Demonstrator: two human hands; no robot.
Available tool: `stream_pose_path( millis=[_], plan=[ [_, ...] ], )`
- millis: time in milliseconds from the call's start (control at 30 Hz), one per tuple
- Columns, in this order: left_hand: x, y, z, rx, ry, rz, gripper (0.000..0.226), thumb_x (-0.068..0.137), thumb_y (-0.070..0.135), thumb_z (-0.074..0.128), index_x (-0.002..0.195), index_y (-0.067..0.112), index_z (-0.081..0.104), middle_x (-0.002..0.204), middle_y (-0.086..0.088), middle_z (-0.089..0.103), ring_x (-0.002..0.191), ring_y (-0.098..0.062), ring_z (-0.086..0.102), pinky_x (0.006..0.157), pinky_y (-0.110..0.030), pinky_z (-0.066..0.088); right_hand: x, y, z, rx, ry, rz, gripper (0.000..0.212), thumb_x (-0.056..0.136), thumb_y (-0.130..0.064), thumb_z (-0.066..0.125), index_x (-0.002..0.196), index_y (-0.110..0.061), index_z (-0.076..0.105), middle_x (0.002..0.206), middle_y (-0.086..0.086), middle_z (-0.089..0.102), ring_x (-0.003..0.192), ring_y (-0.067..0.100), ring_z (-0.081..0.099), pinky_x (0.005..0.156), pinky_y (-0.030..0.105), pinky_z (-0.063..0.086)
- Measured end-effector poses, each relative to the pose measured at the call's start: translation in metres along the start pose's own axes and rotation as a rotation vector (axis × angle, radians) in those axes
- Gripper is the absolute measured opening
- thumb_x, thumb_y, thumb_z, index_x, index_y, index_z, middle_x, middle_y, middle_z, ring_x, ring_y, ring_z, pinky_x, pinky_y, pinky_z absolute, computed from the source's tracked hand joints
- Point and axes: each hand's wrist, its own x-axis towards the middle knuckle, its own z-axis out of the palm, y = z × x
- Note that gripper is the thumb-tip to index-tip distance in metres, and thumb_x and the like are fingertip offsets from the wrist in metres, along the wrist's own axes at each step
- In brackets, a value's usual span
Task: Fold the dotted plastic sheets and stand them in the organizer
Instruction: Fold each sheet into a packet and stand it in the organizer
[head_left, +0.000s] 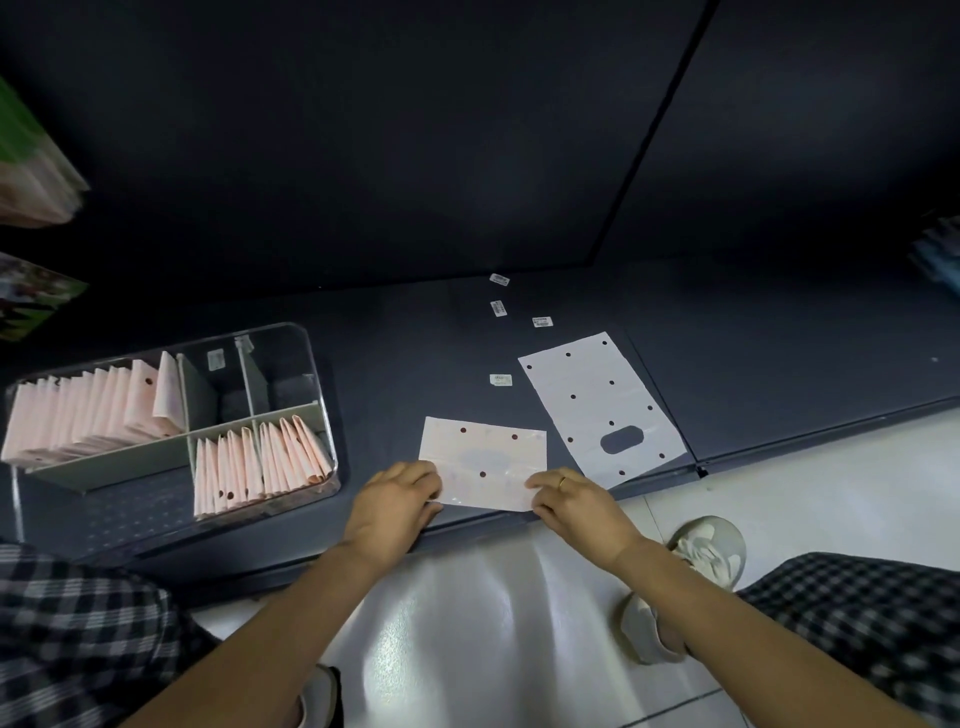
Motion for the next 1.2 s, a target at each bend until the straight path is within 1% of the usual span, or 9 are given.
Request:
stream_pose_path(
  millis=[100,200,367,500,600,800,1000,1133,1200],
  plan=[
    [0.003,-0.004,0.005,-0.024,-0.039,-0.025,0.014,0.087,0.029,0.064,0.095,0.017,0.065,0.11,0.008,0.06,0.102,-0.018,0.054,0.086,-0.025,0.04,0.002,-0.005,0.0,-0.025,0.067,-0.015,0.018,0.058,0.001,0.08,0.064,-0.007,0.066,0.086,0.003,0.071,0.074,0.019,0.068,0.057,0.018,0.052],
    [0.006,-0.01,0.002,-0.09,-0.094,-0.058,0.033,0.083,0.043,0.066,0.11,0.026,0.062,0.117,0.012,0.053,0.113,-0.013,0.043,0.091,-0.028,0.031,0.006,-0.003,-0.006,0.247,-0.026,0.16,0.016,0.082,-0.002,0.058,0.095,-0.01,0.06,0.099,0.0,0.066,0.085,0.017,0.059,0.072,0.023,0.046],
    [0.028,-0.009,-0.026,-0.663,-0.03,-0.265,0.01,0.078,0.008,0.075,0.082,0.012,0.067,0.098,0.001,0.063,0.092,-0.014,0.056,0.084,-0.025,0.041,0.028,0.0,-0.04,0.785,-0.016,0.405,0.027,0.091,-0.007,0.042,0.077,-0.03,0.043,0.064,-0.01,0.045,0.055,0.004,0.036,0.056,0.022,0.032],
    [0.041,-0.001,-0.042,-1.159,0.049,-0.548,0.009,0.086,0.003,0.065,0.084,0.011,0.061,0.082,-0.006,0.064,0.074,-0.015,0.057,0.067,-0.024,0.045,0.047,-0.004,-0.051,1.204,0.057,0.626,0.002,0.095,-0.019,0.052,0.094,-0.021,0.053,0.088,0.002,0.062,0.076,0.008,0.061,0.072,0.028,0.055],
    [0.044,0.004,-0.039,-1.32,0.147,-0.72,0.007,0.088,0.005,0.063,0.088,0.01,0.06,0.087,-0.007,0.066,0.076,-0.018,0.061,0.066,-0.026,0.051,0.041,-0.013,-0.038,1.174,-0.032,0.679,0.031,0.09,-0.013,0.06,0.118,-0.02,0.047,0.098,0.009,0.07,0.084,0.016,0.067,0.076,0.034,0.055],
    [0.021,0.0,-0.014,-0.537,0.253,-0.477,0.051,0.078,0.014,0.075,0.123,0.015,0.052,0.122,0.003,0.048,0.111,-0.013,0.045,0.095,-0.025,0.037,0.035,-0.025,-0.011,1.254,-0.002,0.878,0.05,0.09,-0.001,0.057,0.132,-0.019,0.037,0.086,0.007,0.065,0.081,0.014,0.063,0.063,0.027,0.057],
    [-0.007,-0.005,0.005,-0.155,-0.17,-0.056,0.072,0.075,0.058,0.067,0.137,0.028,0.046,0.137,0.008,0.045,0.13,-0.014,0.038,0.104,-0.029,0.029,0.038,-0.024,-0.003,1.455,0.003,0.96,0.058,0.089,0.005,0.057,0.135,-0.018,0.032,0.09,0.012,0.064,0.086,0.018,0.063,0.062,0.022,0.055],
    [-0.006,-0.009,0.002,-0.083,-0.137,-0.074,0.054,0.086,0.026,0.064,0.137,0.022,0.047,0.135,0.004,0.049,0.125,-0.019,0.043,0.102,-0.03,0.035,0.037,-0.02,-0.006,1.474,-0.045,0.968,0.057,0.089,0.002,0.058,0.136,-0.015,0.032,0.089,0.011,0.062,0.084,0.018,0.063,0.061,0.024,0.056],
    [-0.002,-0.01,-0.002,-0.134,-0.09,-0.111,0.042,0.085,0.007,0.059,0.125,0.018,0.059,0.126,0.003,0.058,0.117,-0.021,0.05,0.096,-0.029,0.039,0.035,-0.015,-0.007,1.113,-0.082,0.87,0.053,0.088,-0.015,0.064,0.133,-0.017,0.037,0.086,0.004,0.06,0.083,0.013,0.06,0.069,0.027,0.056]
  ],
)
